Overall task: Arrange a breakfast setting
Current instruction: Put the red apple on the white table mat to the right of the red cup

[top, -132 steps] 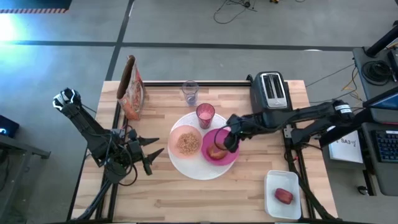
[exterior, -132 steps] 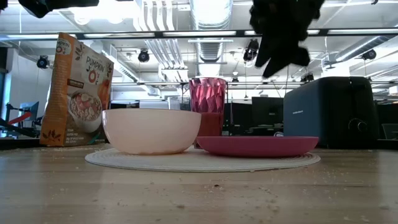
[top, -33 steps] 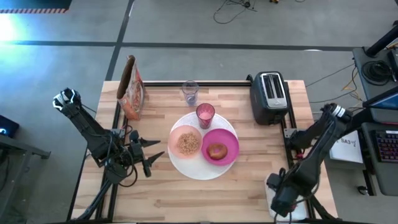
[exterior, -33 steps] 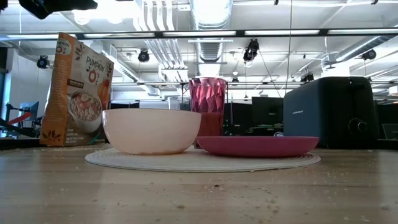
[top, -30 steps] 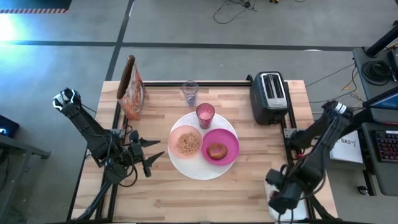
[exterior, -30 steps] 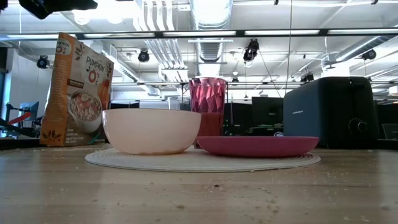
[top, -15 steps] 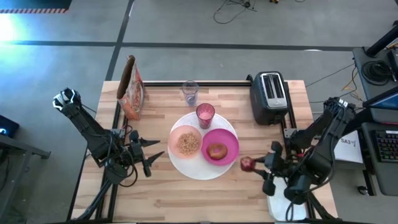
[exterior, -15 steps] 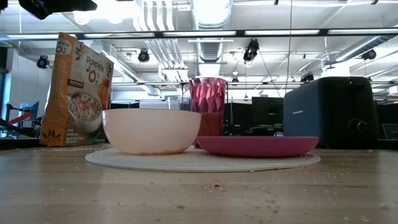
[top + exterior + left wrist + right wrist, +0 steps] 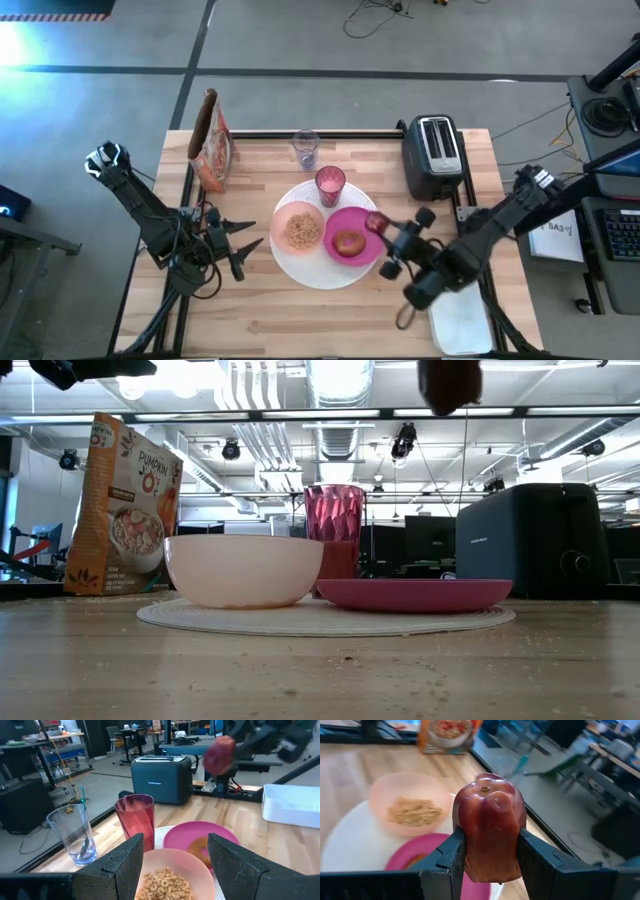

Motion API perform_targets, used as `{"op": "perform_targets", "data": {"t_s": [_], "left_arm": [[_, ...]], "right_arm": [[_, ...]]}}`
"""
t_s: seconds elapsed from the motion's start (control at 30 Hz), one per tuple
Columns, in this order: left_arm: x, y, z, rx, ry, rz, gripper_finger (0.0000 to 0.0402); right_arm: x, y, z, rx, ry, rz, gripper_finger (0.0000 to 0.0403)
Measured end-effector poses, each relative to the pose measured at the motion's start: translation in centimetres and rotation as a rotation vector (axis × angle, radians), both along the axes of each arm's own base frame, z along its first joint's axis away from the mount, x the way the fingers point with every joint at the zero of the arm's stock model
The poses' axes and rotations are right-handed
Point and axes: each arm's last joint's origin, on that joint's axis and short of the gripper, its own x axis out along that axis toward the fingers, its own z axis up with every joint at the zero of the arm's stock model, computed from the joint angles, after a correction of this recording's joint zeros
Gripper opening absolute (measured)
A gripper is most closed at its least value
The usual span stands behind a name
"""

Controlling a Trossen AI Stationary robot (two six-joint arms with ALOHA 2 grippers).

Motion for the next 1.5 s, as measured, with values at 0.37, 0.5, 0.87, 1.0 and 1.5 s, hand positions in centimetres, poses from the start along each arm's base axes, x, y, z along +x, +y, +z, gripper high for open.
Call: {"op": "perform_targets", "data": {"t_s": [0.37, 0.5, 0.87, 1.0, 1.5], "left_arm": [[0.0, 0.0, 0.1, -0.042, -0.025, 0.007, 0.0204], [0.0, 0.0, 0.1, -0.055, -0.032, 0.009, 0.0204], [0.1, -0.2, 0.8, -0.050, -0.034, 0.004, 0.0204], [0.1, -0.2, 0.8, -0.049, -0.033, 0.004, 0.0204], [0.1, -0.1, 0.8, -0.047, -0.030, 0.002, 0.0204]], "right_arm": [[1.3, -8.5, 2.2, 0.455, -0.140, -0.355, 0.0136], [1.4, -10.7, 2.3, 0.569, -0.035, -0.349, 0.0136], [0.8, -14.3, 1.5, 0.797, 0.216, -0.428, 0.0136], [0.9, -14.7, 1.6, 0.664, 0.233, -0.371, 0.0136], [2.0, -15.4, 1.7, -0.170, 0.757, 0.101, 0.0137]]}}
